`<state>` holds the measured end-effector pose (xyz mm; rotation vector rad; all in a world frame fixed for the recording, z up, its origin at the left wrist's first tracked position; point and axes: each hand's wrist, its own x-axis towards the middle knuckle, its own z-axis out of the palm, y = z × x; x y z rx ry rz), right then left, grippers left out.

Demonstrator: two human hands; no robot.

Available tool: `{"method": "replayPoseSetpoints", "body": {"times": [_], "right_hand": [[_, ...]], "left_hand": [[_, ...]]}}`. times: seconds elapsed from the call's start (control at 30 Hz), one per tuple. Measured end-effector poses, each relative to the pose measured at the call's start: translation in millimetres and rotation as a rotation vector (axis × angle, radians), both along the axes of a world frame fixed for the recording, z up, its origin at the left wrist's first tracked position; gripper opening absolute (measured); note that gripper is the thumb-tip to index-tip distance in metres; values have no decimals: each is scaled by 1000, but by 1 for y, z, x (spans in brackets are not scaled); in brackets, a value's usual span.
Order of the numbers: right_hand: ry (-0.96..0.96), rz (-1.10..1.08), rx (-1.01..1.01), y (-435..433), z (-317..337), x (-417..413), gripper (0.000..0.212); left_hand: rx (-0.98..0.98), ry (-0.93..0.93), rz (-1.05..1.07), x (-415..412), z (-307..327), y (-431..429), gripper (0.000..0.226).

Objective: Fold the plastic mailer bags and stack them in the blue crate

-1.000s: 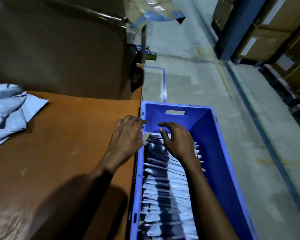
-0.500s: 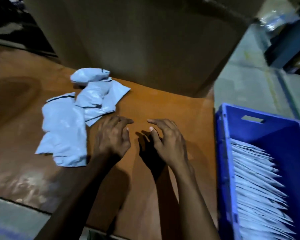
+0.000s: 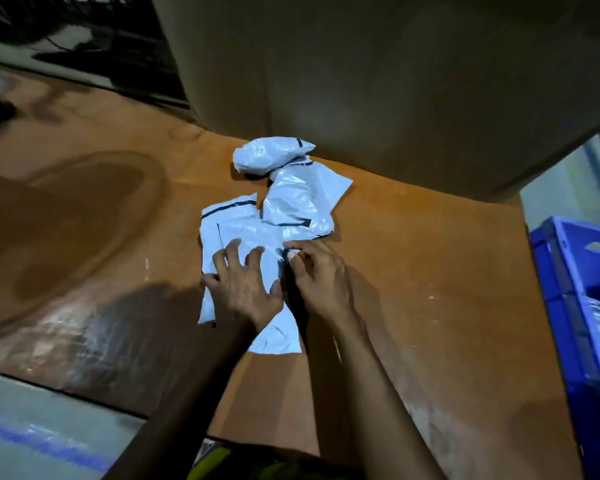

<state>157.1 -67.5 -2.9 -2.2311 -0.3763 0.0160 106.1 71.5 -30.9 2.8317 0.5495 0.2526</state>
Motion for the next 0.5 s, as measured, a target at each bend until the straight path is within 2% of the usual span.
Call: {"method": "replayPoseSetpoints", "body": {"times": [0.07, 0.17, 0.3, 0.4, 0.5], "right_hand": [[52, -4, 18, 2, -5, 0, 22], [90, -46, 73, -1, -8, 3, 21], [53, -80, 95, -13, -1, 3, 21], [-49, -133, 109, -37, 8, -1, 21], [-125, -209, 66, -72, 9, -2, 22]], "left_hand": [[-71, -68, -10, 2, -3, 1, 59], [-155, -291, -85, 0, -2, 5, 52], [-365, -469, -165, 2, 8, 4, 47], [-597, -418, -364, 11, 22, -9, 45], [-860, -152, -552, 24, 27, -34, 45]]}}
